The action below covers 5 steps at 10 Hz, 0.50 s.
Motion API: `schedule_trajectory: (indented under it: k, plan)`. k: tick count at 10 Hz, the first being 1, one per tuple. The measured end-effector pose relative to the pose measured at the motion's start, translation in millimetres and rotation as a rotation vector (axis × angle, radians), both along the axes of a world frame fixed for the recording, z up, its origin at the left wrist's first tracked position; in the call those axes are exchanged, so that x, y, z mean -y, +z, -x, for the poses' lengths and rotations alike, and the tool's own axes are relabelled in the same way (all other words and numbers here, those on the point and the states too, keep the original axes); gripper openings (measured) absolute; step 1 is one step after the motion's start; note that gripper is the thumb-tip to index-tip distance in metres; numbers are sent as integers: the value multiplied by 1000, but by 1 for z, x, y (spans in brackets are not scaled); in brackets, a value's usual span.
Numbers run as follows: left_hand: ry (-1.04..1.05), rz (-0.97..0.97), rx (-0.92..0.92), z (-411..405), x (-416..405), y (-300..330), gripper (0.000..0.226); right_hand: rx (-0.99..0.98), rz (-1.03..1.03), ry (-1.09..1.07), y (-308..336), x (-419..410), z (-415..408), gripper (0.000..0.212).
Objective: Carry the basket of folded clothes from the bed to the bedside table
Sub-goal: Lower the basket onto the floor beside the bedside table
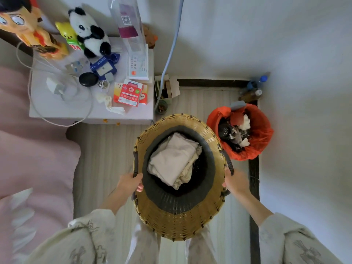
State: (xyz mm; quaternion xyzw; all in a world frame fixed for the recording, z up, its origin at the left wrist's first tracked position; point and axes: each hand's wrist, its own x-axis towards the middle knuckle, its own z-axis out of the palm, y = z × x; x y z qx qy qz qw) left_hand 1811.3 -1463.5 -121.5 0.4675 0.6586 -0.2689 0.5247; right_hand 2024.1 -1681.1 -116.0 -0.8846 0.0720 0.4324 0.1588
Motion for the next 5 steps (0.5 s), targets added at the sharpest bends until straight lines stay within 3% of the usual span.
schedule_trajectory:
  k: [3, 4, 5]
  plan:
    - [-65, 52, -9, -7, 1, 1, 19, -70, 87, 186, 3, -7, -3, 29]
    - [-274, 63, -29, -4, -4, 15, 20, -80, 140, 326, 25, -12, -10, 30]
    - [-364, 38, 32, -13, -14, 44, 18, -52, 38, 403, 59, -28, -21, 27]
